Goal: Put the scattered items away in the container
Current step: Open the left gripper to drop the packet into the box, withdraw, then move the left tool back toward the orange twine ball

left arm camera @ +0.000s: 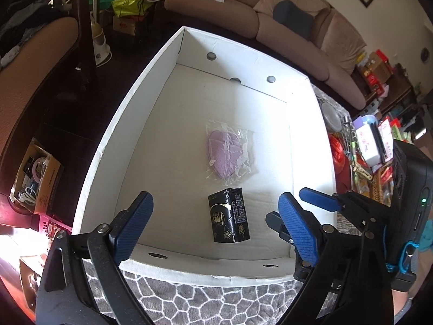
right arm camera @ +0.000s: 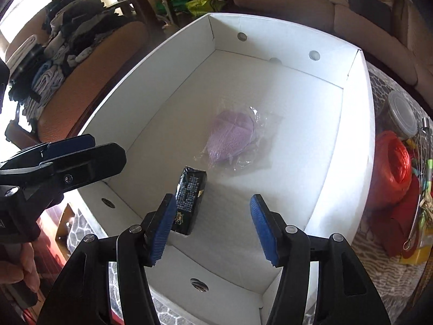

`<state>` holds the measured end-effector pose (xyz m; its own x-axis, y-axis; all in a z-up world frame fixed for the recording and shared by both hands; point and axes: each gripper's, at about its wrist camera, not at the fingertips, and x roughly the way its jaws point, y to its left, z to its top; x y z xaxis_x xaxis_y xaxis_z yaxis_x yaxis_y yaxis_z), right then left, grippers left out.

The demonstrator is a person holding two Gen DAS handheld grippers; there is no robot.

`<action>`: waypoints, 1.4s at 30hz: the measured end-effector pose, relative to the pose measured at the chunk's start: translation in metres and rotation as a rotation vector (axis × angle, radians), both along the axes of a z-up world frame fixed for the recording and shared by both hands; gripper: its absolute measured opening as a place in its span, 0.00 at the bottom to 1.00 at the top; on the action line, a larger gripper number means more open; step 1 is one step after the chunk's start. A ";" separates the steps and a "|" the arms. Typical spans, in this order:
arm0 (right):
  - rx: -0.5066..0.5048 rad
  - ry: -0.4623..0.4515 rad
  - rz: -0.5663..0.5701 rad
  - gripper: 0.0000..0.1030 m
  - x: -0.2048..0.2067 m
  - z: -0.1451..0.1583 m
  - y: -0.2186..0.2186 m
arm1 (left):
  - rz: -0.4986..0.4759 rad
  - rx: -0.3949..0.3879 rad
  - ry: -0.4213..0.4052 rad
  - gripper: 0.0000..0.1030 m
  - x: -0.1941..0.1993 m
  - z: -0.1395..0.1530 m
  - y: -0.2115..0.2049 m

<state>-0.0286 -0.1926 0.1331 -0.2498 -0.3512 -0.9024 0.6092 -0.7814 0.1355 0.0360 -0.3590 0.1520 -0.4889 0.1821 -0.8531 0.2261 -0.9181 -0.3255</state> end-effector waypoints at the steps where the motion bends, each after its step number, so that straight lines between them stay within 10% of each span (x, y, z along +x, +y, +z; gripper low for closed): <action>1: 0.003 0.017 0.006 0.67 0.001 0.003 0.002 | 0.001 -0.011 0.001 0.96 0.001 0.002 0.001; 14: 0.038 0.170 0.021 0.72 0.040 0.037 0.032 | -0.027 -0.020 0.024 1.00 0.012 0.024 0.032; 18: 0.059 0.215 0.005 1.00 0.050 0.045 0.048 | -0.064 -0.097 0.030 1.00 0.016 0.030 0.061; 42: -0.034 0.264 -0.170 1.00 0.076 0.075 0.182 | -0.164 -0.221 0.018 1.00 0.032 0.042 0.169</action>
